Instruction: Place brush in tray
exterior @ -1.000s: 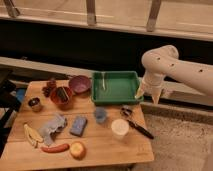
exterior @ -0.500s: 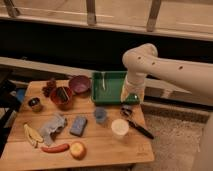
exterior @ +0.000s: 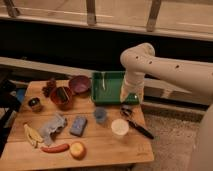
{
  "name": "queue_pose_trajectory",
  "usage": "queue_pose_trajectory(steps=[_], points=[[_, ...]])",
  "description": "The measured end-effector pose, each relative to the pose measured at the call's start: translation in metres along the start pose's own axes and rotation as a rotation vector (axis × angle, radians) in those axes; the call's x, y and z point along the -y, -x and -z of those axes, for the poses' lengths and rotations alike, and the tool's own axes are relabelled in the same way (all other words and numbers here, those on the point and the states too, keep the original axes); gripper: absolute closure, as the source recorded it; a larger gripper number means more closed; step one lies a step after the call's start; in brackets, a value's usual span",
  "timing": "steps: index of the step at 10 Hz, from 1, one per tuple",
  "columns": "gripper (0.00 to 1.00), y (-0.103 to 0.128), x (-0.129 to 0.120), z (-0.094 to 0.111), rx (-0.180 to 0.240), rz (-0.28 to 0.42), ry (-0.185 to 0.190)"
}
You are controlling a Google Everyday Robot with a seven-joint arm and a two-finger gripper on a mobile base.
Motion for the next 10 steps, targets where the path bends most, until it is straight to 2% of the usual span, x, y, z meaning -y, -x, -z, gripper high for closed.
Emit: queue_pose_trajectory(steps=[1,2,5,6,8,10], points=[[0.37,0.002,0.005,-0.006,0.008,-0.023,-0.002],[0.37,0.003,0.016,-0.021,0.007,-0.069,-0.004],[0.37,0.004,0.040,-0.053,-0.010,-0.145,0.026],[0.37,0.005,0.044,-0.067,-0.032,-0.147,0.038],[0.37,0.002,0.048,-0.083,-0.056,-0.150,0.061],[0.37,0.004,0.045,-0.082,-0.053,-0.147,0.065]])
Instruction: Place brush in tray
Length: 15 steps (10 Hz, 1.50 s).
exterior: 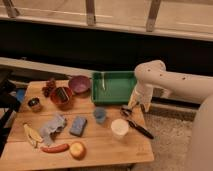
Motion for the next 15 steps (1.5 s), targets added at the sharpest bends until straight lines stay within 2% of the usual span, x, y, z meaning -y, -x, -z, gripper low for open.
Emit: queue_pose_trajectory(steps=[3,5,9,11,13,15], points=[[0.37,-0.002,0.000,-0.004,-0.012,0.001,0.004],[0.37,-0.008,-0.003,-0.016,-0.038,0.010,0.007],[0.37,-0.016,-0.010,-0.028,-0.057,0.035,0.007],[0.37,-0.022,-0.016,-0.039,-0.089,0.061,0.000],[0.37,-0.030,-0.029,-0.052,-0.107,0.115,-0.028],[0.37,-0.030,-0.027,-0.064,-0.104,0.142,-0.053]])
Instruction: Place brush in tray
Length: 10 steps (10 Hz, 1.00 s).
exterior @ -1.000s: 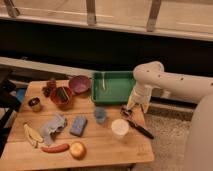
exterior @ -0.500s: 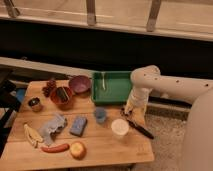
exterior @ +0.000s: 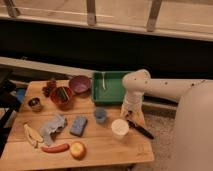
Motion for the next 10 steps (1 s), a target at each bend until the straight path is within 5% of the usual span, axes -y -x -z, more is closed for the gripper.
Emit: queue_pose_trajectory(steps=[5,10], points=[[0.37,0.015,0.008,-0.018,0.048,0.130,-0.016],[0.38,0.018,0.019,-0.055,-0.038,0.148,0.036]])
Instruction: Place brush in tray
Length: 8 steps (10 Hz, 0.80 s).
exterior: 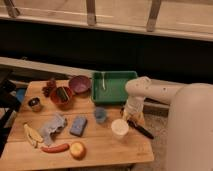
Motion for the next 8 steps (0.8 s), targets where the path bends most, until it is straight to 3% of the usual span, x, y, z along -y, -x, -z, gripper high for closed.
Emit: queue_pose_trajectory(steps=[1,6,8], points=[[0.46,0.0013,0.0022,-0.0076,-0.026,0.001,0.026],[0.95,0.0004,0.0097,0.0004,-0.026,-0.002,0.017],[1.00,0.0006,0.0071,0.0010,-0.026,0.002,0.020]])
